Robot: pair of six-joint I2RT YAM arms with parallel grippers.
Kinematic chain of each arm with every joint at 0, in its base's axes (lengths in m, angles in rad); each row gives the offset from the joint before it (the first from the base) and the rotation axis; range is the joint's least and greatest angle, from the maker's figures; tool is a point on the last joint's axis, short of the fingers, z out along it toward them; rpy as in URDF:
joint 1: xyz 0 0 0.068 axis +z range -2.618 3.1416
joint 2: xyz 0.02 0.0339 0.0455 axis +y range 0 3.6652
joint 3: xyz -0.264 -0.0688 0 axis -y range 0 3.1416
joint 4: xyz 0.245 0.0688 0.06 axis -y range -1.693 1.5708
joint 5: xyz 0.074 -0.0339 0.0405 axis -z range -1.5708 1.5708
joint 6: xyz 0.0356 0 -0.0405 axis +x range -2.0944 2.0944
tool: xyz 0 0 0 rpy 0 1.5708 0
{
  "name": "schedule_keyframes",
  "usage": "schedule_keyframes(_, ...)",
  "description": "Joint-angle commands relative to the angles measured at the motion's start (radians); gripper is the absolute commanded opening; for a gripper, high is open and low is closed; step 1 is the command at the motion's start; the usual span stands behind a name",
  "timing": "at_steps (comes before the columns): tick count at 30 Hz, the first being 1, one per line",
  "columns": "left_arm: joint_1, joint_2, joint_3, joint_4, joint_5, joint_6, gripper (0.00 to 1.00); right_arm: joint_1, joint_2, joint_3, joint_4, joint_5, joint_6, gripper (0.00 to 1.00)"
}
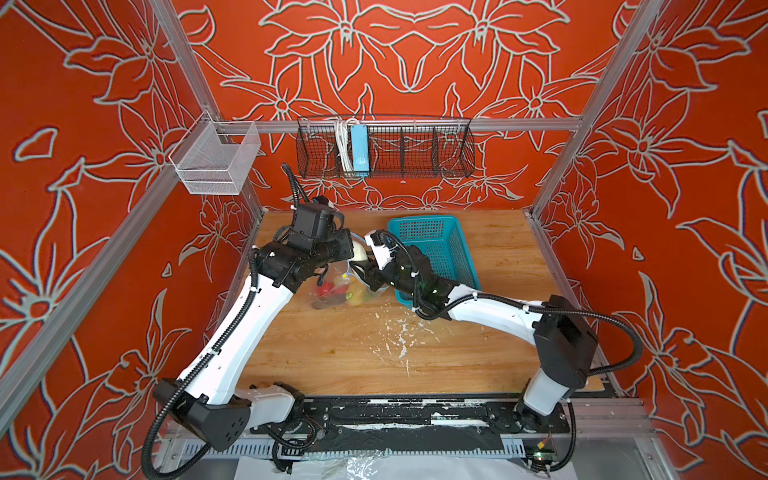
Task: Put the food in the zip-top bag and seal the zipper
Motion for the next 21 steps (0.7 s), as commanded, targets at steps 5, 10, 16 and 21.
schedule_keyframes(5,-0.002,-0.027,0.018,0.047,0.021,-0.005,0.00,0.006,0.049,0.106,-0.207,-0.027,-0.061,0.41)
schedule_keyframes(10,-0.003,-0.040,-0.008,0.063,0.032,-0.016,0.00,0.007,0.083,0.170,-0.290,-0.052,-0.051,0.48)
schedule_keyframes(16,-0.002,-0.045,-0.013,0.065,0.044,-0.024,0.00,0.006,0.142,0.245,-0.387,-0.059,-0.030,0.63)
schedule_keyframes(21,-0.003,-0.058,-0.025,0.072,0.048,-0.033,0.00,0.006,0.174,0.273,-0.420,-0.045,-0.005,0.74)
